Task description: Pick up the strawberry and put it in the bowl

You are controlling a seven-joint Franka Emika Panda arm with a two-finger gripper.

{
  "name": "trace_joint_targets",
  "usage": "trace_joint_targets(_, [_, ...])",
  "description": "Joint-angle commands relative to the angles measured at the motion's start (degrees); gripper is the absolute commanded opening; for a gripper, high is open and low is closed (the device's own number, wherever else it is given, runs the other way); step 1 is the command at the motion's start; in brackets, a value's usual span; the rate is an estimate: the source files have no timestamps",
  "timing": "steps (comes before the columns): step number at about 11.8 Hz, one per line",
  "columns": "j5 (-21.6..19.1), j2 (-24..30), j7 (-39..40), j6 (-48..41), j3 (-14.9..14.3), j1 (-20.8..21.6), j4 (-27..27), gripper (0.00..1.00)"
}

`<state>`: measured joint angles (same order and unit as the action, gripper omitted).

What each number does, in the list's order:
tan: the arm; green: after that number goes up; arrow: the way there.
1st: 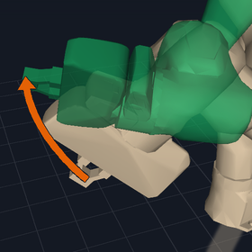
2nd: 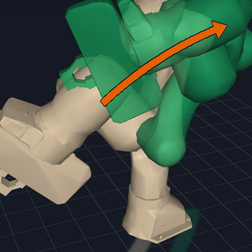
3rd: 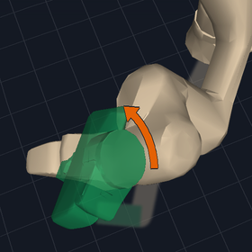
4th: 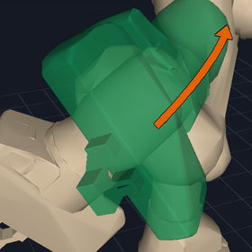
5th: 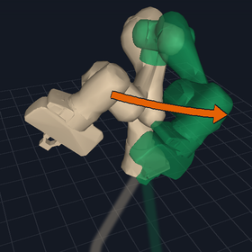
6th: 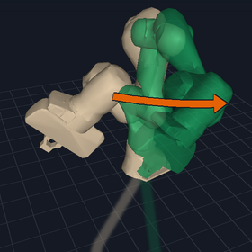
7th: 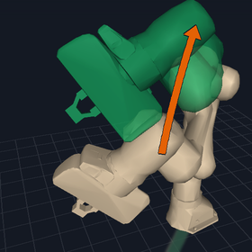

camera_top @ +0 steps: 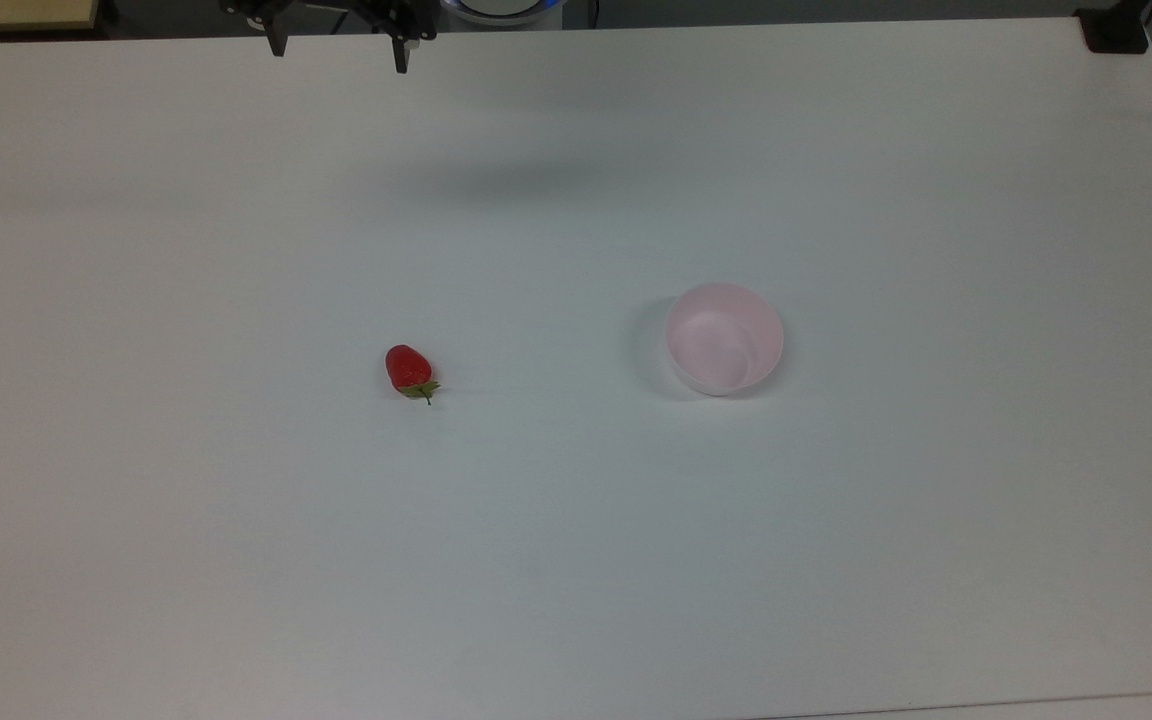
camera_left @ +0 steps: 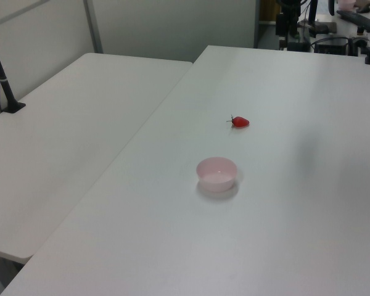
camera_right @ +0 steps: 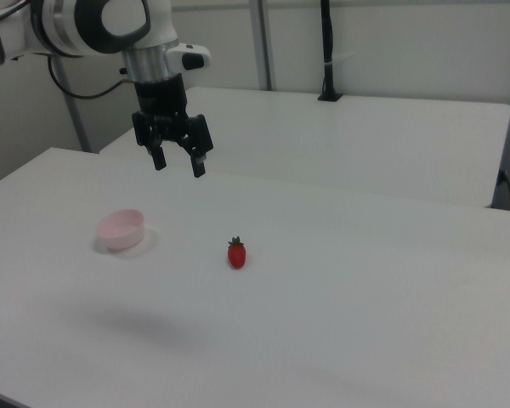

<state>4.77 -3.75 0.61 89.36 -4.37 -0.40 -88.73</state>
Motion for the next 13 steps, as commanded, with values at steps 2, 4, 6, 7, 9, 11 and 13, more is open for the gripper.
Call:
trace_joint_targets(2, [-0.99, 0.50, 1.06, 0.55, -0.37, 0.31, -0.48, 1.00])
trace_joint_targets(4, [-0.99, 0.41, 1.06, 0.73, -0.37, 0.48, -0.48, 1.00])
trace_joint_targets(6, [-0.99, 0.41, 1.06, 0.73, -0.28, 0.31, -0.48, 1.00])
trace_joint_targets(7, [-0.99, 0.41, 1.06, 0.73, -0.28, 0.31, -0.48, 1.00])
trace_joint_targets(9, [-0.99, 0.41, 1.06, 0.82, -0.28, 0.22, -0.39, 1.00])
trace_joint_targets(11, [-0.99, 0.33, 1.14, 0.90, -0.37, 0.13, -0.39, 1.00])
trace_joint_targets(13, [-0.99, 0.06, 1.32, 3.96, -0.37, 0.13, -0.48, 1.00])
